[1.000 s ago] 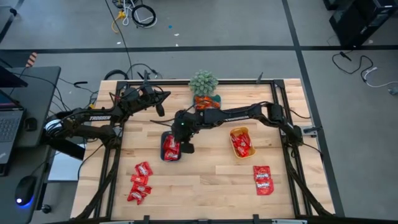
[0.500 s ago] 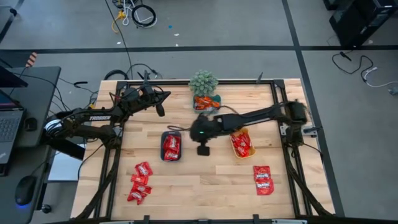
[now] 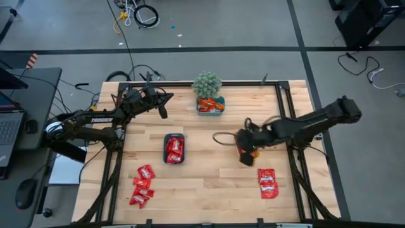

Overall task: Sort candy
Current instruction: Put the red candy into the blue bin

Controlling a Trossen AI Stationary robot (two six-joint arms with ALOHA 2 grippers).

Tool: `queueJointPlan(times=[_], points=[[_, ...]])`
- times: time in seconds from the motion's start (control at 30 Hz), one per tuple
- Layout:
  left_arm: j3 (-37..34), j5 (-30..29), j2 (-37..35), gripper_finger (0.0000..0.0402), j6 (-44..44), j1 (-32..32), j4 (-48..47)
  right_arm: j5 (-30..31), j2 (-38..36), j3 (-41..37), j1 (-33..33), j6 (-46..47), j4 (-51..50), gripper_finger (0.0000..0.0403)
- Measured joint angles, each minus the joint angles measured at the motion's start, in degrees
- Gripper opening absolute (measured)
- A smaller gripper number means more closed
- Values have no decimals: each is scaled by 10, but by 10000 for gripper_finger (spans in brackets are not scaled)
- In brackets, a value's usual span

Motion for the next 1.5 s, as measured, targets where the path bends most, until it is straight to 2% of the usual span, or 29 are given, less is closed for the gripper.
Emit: queueJointPlan(times=[0.1,0.2,0.4,0.7,0.9,1.1,1.2,1.37,1.43,1.5], points=[[0,0,0,11,-4,0,0,-17,-29,-22,55,67,-59,1],[0,0,0,11,-7,0,0,-59,-48,-38,114,136,-87,13],[0,0,0,11,-2,0,0,-137,-41,-82,203,230,-98,77],[0,0,0,11,-1,0,0,-148,6,-124,221,223,-87,200],[0,0,0,11,-1,0,0,-146,51,-143,221,185,-33,229],[0,0,0,11,-1,0,-1,-158,92,-148,221,156,0,194],[0,0,0,11,-1,0,-1,-158,101,-147,221,145,-1,150],[0,0,0,11,-1,0,-2,-169,76,-149,212,139,-3,34],[0,0,0,11,-1,0,-1,-169,58,-147,205,139,-7,15],[0,0,0,11,-2,0,-1,-165,43,-132,193,135,-6,20]])
